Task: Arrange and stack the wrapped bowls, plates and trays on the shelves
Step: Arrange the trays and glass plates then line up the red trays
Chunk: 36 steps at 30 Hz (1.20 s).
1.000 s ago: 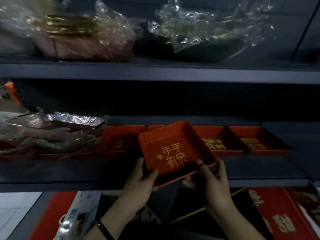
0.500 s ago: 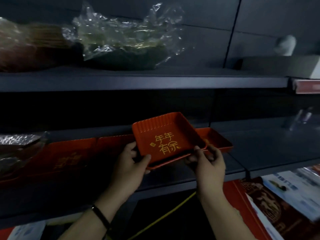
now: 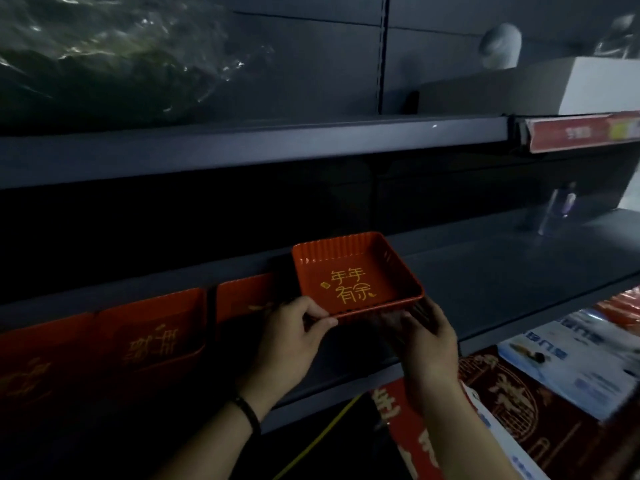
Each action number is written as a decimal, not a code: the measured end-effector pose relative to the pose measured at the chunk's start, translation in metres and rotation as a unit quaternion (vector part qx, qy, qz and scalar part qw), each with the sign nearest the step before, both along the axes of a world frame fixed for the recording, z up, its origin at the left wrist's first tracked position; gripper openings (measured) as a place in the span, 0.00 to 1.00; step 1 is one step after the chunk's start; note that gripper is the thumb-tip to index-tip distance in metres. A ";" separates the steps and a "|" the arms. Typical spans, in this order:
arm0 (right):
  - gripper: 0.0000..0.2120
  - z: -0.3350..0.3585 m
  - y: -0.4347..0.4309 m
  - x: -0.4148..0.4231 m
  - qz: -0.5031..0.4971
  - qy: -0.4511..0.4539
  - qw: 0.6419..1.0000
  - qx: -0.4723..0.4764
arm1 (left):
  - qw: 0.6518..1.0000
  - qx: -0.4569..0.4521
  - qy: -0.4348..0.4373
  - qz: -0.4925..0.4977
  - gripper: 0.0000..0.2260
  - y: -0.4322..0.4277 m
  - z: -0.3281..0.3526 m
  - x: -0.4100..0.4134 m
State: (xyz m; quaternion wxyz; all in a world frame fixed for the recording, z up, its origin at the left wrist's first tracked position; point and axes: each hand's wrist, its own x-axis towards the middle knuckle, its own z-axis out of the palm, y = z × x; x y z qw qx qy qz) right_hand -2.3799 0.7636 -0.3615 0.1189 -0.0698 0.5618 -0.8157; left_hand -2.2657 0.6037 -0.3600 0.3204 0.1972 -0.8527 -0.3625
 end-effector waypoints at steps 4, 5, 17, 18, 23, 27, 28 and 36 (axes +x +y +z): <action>0.19 0.003 0.005 -0.002 0.052 -0.024 0.998 -0.038 | 0.999 -0.033 -0.025 0.017 0.07 -0.007 0.001 -0.034; 0.18 0.005 0.004 0.000 0.055 -0.015 0.998 -0.031 | 0.999 -0.034 -0.030 0.023 0.06 -0.008 0.002 -0.042; 0.09 -0.001 -0.013 0.006 0.053 -0.045 0.998 0.007 | 0.993 -0.078 -0.022 0.091 0.06 -0.014 0.006 -0.086; 0.08 -0.002 -0.014 0.006 0.052 -0.039 0.998 0.016 | 0.992 -0.078 -0.022 0.092 0.06 -0.012 0.005 -0.085; 0.08 -0.008 -0.020 0.014 0.049 -0.029 0.997 0.060 | 0.991 -0.083 -0.017 0.107 0.07 -0.006 0.012 -0.087; 0.07 -0.005 -0.021 0.018 0.073 -0.053 0.994 0.063 | 0.987 -0.107 -0.031 0.114 0.10 0.001 0.009 -0.091; 0.07 -0.004 -0.021 0.020 0.076 -0.055 0.993 0.065 | 0.985 -0.124 -0.049 0.109 0.11 0.002 0.007 -0.091; 0.04 -0.005 -0.030 0.026 0.108 -0.061 0.986 0.116 | 0.926 -0.280 -0.233 0.099 0.16 0.001 -0.007 -0.079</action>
